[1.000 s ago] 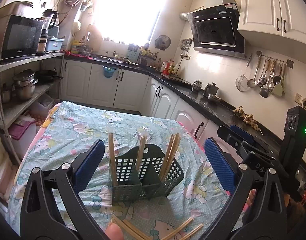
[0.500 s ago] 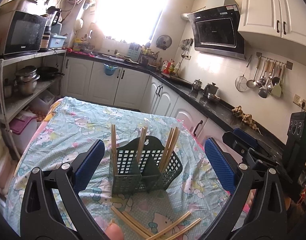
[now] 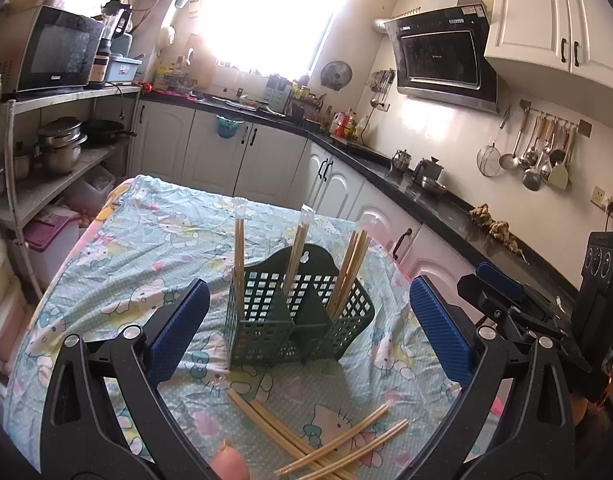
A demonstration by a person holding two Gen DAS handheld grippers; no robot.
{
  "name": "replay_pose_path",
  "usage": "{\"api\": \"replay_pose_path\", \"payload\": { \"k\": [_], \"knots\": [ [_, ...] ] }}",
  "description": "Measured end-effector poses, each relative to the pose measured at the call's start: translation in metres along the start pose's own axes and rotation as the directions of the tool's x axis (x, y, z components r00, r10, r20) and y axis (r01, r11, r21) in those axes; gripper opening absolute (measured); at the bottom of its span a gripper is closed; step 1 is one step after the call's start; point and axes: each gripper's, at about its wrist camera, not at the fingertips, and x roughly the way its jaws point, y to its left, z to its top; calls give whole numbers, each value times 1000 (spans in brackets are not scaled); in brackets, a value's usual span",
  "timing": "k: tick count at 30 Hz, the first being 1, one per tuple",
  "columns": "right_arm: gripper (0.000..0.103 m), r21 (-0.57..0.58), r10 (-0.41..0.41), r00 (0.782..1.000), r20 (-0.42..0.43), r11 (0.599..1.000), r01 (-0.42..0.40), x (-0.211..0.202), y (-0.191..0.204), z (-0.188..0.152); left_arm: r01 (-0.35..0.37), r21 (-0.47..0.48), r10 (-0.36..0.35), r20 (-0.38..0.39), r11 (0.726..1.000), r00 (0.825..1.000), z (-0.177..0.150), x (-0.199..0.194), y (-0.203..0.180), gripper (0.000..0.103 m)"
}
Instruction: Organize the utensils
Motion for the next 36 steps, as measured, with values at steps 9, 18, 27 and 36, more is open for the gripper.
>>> {"api": "replay_pose_path", "payload": {
  "k": [9,18,27,36],
  "knots": [
    [74,20,-12,998,-65,1000,13,4,-3,-24,-15,1,15,-33,1000,999,-15,4,3,92],
    [74,21,-16,992,-125,1000,18,8,-5,-46,-29,5,30,-72,1000,997,-31,11,5,92],
    [74,26,-19,982,-186,999,24,15,-9,-67,-37,6,38,-117,999,992,-47,20,8,92],
    [74,51,-37,962,-269,997,53,26,-18,-92,-63,-4,61,-171,998,983,-65,31,17,92]
  ]
}}
